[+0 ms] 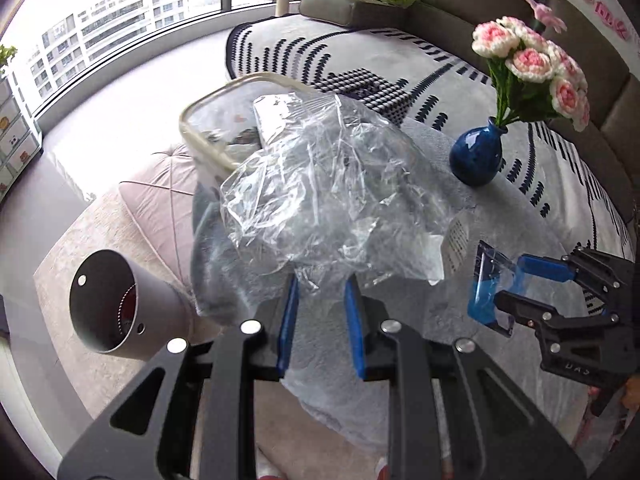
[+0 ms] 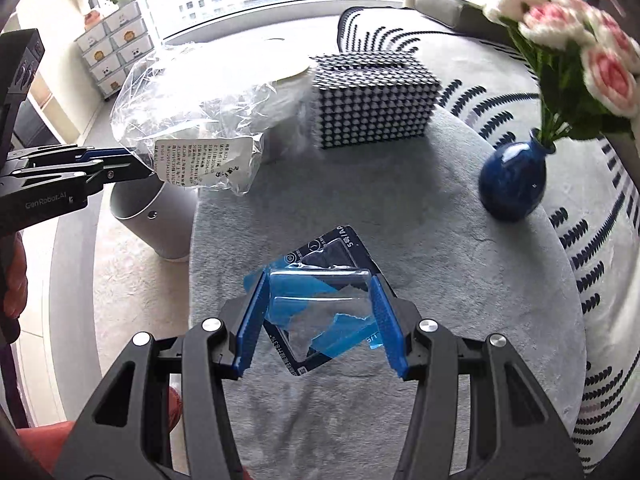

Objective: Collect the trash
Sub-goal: 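Carry both items to the grey bin and open the left gripper over it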

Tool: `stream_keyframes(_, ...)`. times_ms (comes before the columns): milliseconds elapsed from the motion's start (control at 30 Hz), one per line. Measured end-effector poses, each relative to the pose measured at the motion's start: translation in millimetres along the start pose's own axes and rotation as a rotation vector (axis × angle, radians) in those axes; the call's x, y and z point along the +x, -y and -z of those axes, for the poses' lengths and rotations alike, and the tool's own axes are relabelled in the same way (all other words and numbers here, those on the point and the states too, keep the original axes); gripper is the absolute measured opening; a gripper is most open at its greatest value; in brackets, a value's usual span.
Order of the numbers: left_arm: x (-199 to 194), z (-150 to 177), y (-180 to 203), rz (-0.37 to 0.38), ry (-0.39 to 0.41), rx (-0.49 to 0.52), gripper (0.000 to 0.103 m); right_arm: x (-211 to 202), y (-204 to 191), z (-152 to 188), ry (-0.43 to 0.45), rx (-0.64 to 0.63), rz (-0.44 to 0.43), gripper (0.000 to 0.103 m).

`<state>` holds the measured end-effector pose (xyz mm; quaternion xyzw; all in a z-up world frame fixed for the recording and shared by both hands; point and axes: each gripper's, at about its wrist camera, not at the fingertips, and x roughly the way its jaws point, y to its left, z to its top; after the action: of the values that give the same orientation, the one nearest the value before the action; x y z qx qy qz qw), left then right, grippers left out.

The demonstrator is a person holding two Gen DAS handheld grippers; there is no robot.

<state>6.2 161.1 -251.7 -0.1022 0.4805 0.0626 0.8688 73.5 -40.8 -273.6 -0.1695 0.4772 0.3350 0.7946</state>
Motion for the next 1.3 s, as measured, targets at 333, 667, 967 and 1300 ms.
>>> stream_keyframes(333,-67,33,-134,-0.132,0.008,-0.162,0.024,11,-134,-62,0.02,-0.152,-0.125,0.05)
stream_keyframes(667,-114,52,-266,-0.233,0.031,-0.281,0.024,37,-267,-132,0.041,-0.281,-0.214,0.05)
stream_keyframes(967,-109,55,-341,-0.285,0.03,-0.324,0.024,69,-338,-173,0.057,-0.338,-0.279,0.05)
stream_keyframes(1300,-11,51,-364,-0.25,-0.058,-0.344,0.024,107,-336,-191,0.022,-0.371,-0.281,0.05)
